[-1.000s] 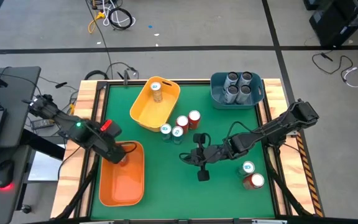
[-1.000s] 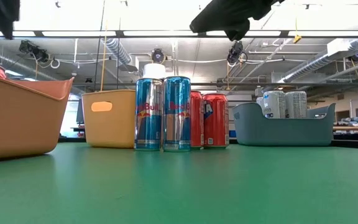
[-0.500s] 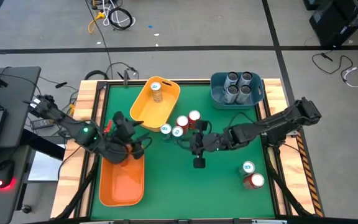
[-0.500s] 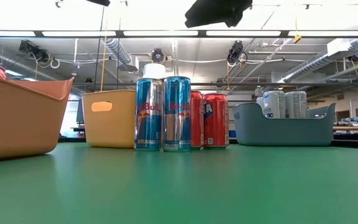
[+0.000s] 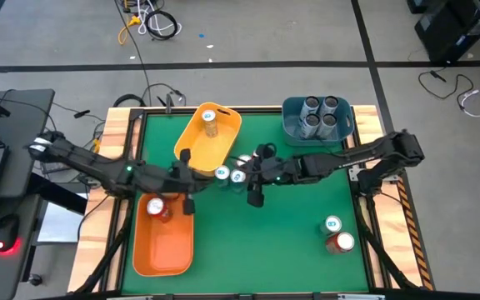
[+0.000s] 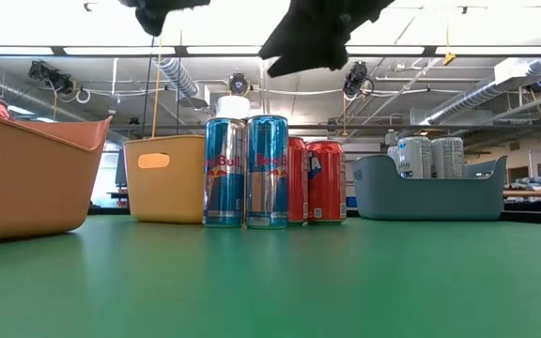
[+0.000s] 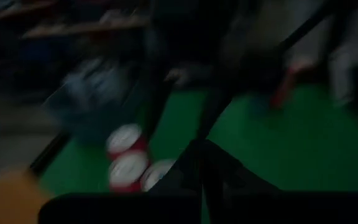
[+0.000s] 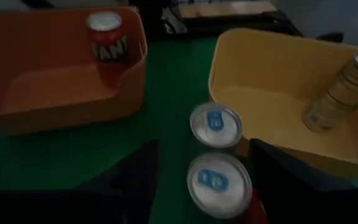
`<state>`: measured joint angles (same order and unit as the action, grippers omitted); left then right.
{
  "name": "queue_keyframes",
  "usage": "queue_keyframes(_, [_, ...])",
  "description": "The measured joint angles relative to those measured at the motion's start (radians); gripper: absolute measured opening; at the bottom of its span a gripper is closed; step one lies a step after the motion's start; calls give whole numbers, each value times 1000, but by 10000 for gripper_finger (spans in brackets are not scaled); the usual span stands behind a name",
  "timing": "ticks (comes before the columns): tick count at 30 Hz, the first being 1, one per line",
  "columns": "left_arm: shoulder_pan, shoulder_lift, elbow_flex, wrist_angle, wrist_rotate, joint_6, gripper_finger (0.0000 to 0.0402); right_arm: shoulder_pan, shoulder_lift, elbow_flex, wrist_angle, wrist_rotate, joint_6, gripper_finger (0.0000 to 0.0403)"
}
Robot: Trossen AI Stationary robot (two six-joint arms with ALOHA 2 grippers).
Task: Sort soda cans
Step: Put the blue soda can into the yellow bin
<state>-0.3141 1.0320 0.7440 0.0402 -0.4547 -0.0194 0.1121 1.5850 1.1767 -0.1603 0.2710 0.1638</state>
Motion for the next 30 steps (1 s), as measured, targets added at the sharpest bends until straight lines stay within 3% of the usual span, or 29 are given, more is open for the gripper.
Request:
queue_keyframes(3, [54,-65,-71,142,159,48,3,-15,36,0,26,-1,1,270])
queue_keyframes(5, [83,-100,-109,171,212,66,3,-24,62,0,24,-1,0,291])
queue_keyframes(15, [179,-167,-162,162,217,99,3,-62,123,0,10,-22,-28,350])
queue_keyframes(22, [226,-167,-162,156,216,121,2,-63,149,0,4,-54,-42,331])
queue_keyframes(30, [263,-167,-162,153,218,121,2,-74,149,0,-12,-79,-51,254])
